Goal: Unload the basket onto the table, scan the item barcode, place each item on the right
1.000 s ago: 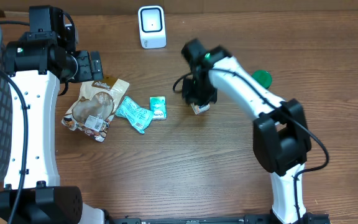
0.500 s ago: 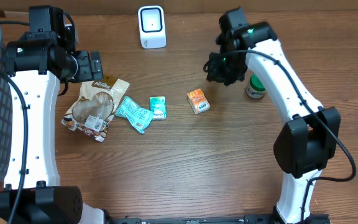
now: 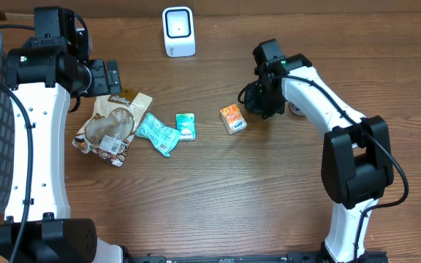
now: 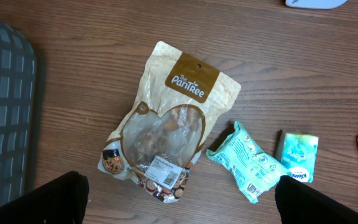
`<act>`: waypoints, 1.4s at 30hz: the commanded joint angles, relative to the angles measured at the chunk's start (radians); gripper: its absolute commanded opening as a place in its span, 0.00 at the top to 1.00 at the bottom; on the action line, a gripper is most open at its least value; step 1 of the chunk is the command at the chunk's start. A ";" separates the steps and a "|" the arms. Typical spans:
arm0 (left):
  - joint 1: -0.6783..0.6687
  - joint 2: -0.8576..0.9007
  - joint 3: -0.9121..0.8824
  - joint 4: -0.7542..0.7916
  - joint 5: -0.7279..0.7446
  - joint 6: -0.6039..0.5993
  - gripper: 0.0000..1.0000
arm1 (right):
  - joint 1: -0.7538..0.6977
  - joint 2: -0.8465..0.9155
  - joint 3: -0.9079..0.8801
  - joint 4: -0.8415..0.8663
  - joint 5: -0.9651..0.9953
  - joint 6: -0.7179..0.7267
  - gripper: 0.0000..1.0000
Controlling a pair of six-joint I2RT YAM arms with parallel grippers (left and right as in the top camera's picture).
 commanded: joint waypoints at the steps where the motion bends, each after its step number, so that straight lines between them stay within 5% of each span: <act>1: 0.002 -0.013 0.012 0.001 0.005 -0.010 0.01 | -0.003 0.003 -0.031 0.024 0.014 0.027 0.79; 21: 0.002 -0.013 0.012 0.001 0.005 -0.010 0.00 | 0.049 0.003 -0.063 0.038 -0.022 0.026 0.83; 34: 0.002 -0.013 0.012 0.001 0.005 -0.010 0.00 | 0.069 0.000 0.243 -0.203 -0.177 -0.095 0.83; 42: 0.002 -0.013 0.012 0.001 0.005 -0.010 0.01 | 0.164 0.003 0.172 -0.120 -0.218 -0.035 0.86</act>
